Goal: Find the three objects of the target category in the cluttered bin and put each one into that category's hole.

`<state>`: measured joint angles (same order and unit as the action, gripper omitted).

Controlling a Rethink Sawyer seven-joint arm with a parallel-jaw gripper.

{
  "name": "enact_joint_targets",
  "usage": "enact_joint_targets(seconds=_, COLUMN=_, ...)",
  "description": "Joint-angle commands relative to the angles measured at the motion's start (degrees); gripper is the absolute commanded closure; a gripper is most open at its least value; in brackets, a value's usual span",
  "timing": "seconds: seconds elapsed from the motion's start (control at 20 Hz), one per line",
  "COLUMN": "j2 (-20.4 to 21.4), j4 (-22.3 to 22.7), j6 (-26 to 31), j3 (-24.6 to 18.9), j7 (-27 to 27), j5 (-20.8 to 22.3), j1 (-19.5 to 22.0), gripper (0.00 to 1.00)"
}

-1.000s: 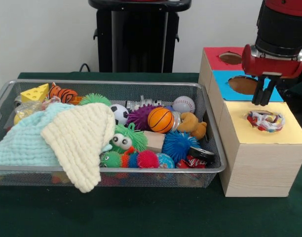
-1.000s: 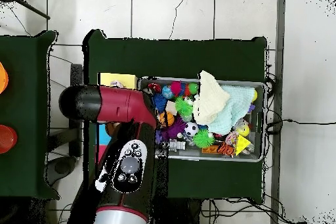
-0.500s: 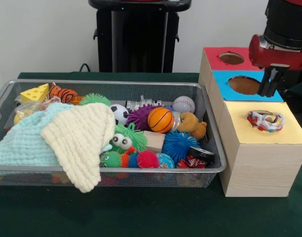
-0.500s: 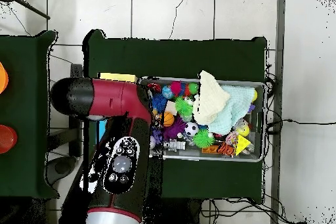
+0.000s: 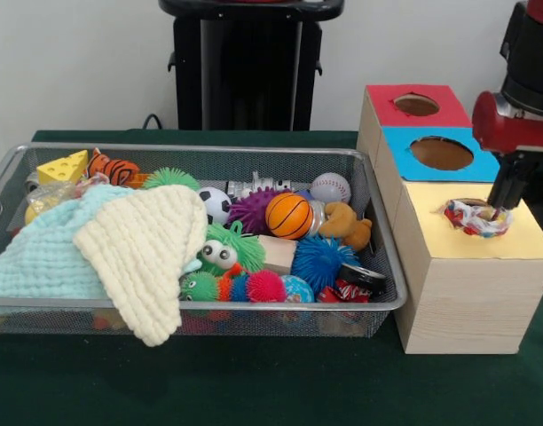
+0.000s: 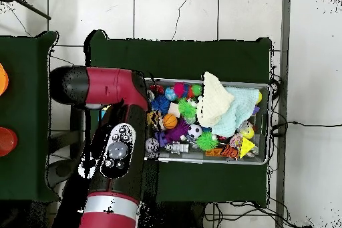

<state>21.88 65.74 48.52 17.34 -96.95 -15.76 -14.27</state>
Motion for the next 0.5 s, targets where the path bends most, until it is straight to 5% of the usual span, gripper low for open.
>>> enact_joint_targets(seconds=0.05, j2=-7.44, j4=-6.51, j6=6.34, j3=-2.33, j7=-13.89, j5=0.26, j1=1.18, gripper=1.00)
enact_joint_targets(seconds=0.5, j2=-7.33, j4=-4.07, j6=2.27, j3=-3.11, j7=-13.06, j5=-0.57, j1=2.04, gripper=1.00)
